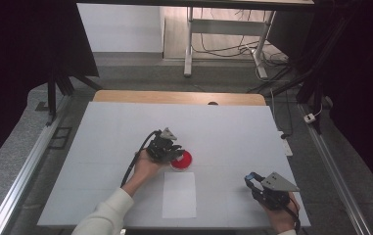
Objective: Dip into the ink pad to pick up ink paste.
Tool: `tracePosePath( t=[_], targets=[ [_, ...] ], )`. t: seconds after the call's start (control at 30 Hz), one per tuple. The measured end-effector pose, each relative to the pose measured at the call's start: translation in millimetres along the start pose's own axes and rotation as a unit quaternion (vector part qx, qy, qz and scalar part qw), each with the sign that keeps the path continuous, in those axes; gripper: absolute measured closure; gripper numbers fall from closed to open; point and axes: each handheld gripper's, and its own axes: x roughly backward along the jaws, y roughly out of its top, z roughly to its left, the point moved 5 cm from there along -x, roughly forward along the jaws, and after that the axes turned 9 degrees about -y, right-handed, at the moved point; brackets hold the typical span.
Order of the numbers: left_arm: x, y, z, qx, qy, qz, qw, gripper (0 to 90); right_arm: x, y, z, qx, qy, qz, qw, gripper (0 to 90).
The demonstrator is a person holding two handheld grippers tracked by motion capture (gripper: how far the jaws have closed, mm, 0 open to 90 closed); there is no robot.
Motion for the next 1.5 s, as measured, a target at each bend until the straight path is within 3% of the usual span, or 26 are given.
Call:
tracePosePath(
  t=[0.33, 0.5, 1.23, 1.5],
  targets=[
    [-5.2, 2.9, -2.0, -0.015, 0.011, 0.025, 0.9995, 76.1, -0.7, 1.1, 0.1, 0.001, 0.001, 0.000, 1.0000, 64.5],
    [-6.0, 3.5, -1.6, -0.013, 0.011, 0.030, 0.9994, 76.2, -1.5, 1.2, 0.6, 0.002, 0.003, 0.000, 1.0000, 64.5],
    [-7.3, 2.6, -3.8, -0.022, 0.019, 0.037, 0.9989, 76.5, -1.3, 2.6, 3.1, 0.001, 0.006, -0.003, 1.0000, 64.6],
    [-7.3, 2.2, -4.0, -0.017, 0.020, 0.035, 0.9990, 76.5, -1.1, 2.9, 3.8, 0.003, 0.007, -0.003, 1.0000, 64.5]
  ],
)
